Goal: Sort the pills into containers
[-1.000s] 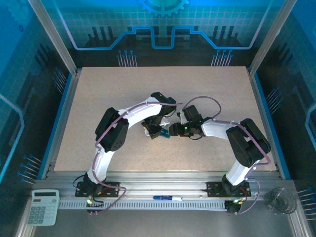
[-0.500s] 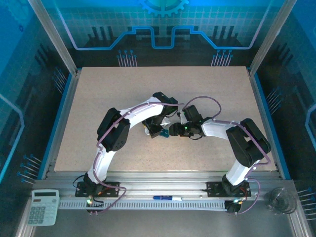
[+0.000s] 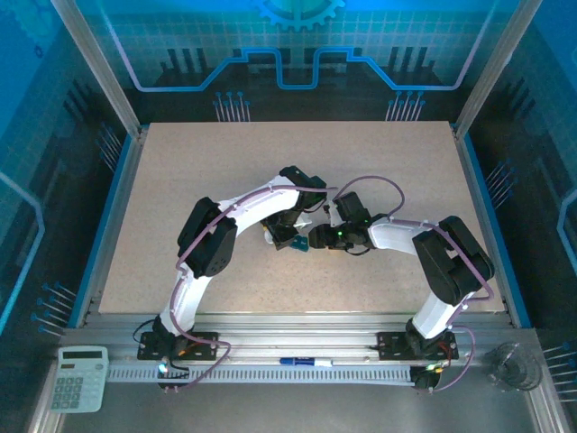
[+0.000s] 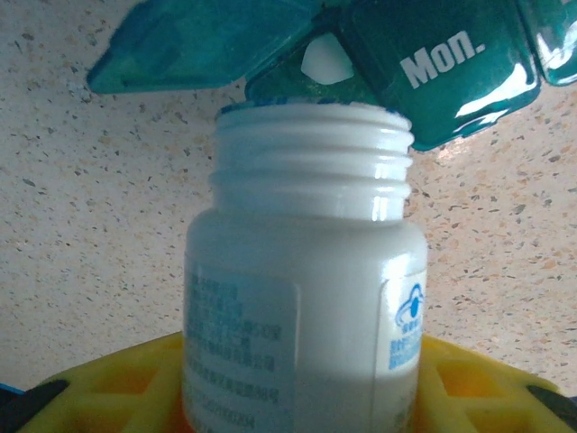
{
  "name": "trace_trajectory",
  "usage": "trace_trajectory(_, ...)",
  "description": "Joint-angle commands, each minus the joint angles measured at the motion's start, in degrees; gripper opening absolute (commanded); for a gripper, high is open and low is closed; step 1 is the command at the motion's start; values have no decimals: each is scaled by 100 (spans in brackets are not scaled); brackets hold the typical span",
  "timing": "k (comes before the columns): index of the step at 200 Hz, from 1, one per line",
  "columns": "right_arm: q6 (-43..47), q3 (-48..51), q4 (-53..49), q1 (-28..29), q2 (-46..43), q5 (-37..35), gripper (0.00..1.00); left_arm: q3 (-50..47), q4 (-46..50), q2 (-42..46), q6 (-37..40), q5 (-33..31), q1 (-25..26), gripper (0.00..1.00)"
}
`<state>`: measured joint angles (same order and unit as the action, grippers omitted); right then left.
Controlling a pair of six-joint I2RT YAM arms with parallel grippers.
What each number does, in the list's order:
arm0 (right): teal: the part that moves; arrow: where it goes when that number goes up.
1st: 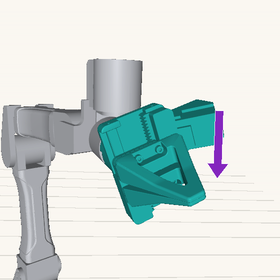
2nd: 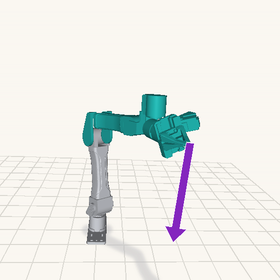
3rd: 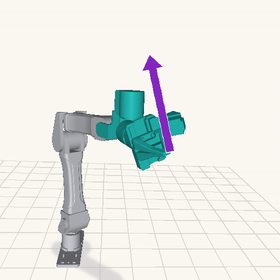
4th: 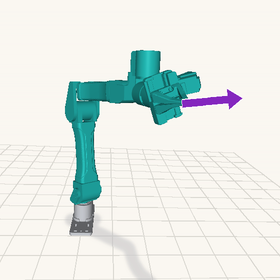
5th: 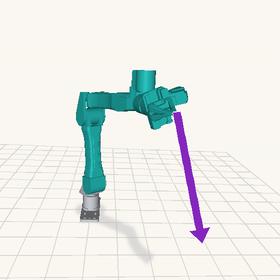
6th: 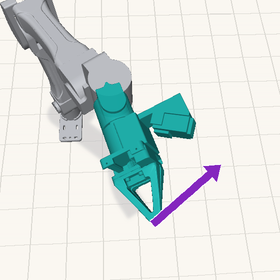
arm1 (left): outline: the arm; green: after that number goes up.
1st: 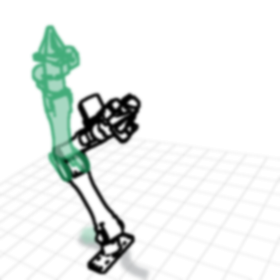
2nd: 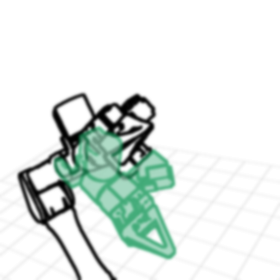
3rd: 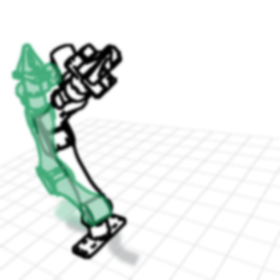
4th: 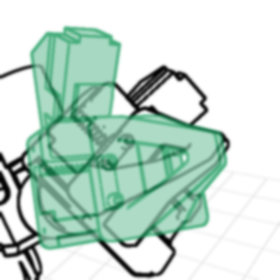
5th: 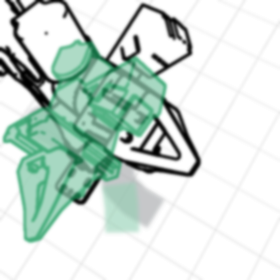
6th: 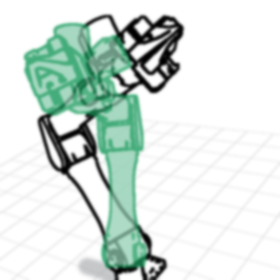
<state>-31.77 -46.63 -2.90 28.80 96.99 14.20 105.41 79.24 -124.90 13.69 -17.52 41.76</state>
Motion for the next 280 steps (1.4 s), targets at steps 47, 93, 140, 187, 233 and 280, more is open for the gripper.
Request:
trace_trajectory(47,-12,75,120,3,250,106,58,-37,234,-144,95,-96,50,0)
trace_trajectory(93,-5,84,113,-19,241,106,58,-138,225,-197,108,-49,69,0)
trace_trajectory(140,-5,75,114,-23,248,119,58,-82,248,-144,103,-65,65,0)
trace_trajectory(187,-14,49,114,-23,247,131,58,-124,253,-61,114,15,66,0)
trace_trajectory(233,-5,46,104,-23,244,130,58,-119,333,60,118,-67,67,0)
trace_trajectory(280,-7,45,109,-23,260,149,58,-239,330,123,170,-100,71,0)
